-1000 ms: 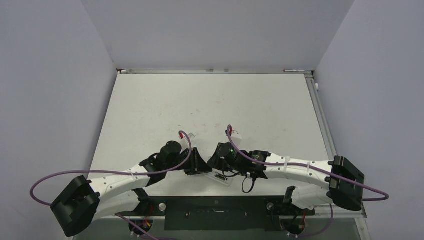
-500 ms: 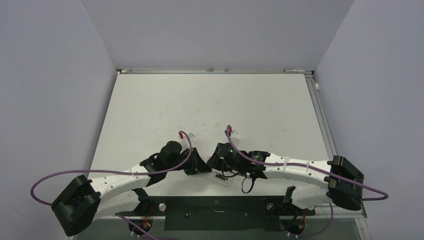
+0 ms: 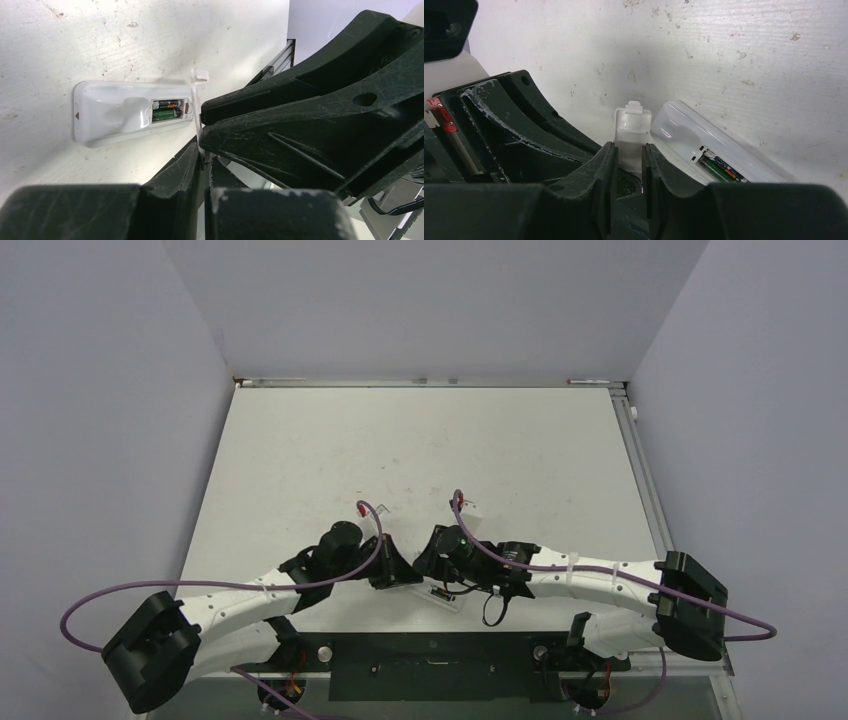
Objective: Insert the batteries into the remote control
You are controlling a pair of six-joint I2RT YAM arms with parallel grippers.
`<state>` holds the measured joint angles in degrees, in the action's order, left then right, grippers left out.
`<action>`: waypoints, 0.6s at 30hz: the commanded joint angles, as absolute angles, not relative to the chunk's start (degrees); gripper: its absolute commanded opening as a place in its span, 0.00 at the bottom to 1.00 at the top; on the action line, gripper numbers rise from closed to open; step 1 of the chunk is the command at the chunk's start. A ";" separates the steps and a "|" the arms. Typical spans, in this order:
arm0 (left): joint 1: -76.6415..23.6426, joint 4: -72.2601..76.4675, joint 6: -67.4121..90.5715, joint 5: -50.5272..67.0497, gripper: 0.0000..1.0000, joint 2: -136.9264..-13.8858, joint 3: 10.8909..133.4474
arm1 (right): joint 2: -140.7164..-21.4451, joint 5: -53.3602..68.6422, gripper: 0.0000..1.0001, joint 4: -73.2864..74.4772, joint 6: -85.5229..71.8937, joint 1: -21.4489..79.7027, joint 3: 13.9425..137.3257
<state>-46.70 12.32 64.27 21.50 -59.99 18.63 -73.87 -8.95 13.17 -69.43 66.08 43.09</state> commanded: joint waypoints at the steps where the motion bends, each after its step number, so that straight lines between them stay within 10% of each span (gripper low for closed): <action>1: -45.91 18.97 64.29 21.65 0.00 -57.59 18.78 | -71.75 -7.40 0.27 10.97 -67.63 66.97 42.59; 8: -45.36 19.72 64.17 24.47 0.00 -55.54 16.95 | -67.70 -8.99 0.58 16.08 -60.42 66.72 43.26; 18: -44.66 23.87 66.58 35.02 0.00 -53.00 15.53 | -55.28 0.37 0.57 17.80 -31.92 66.59 43.26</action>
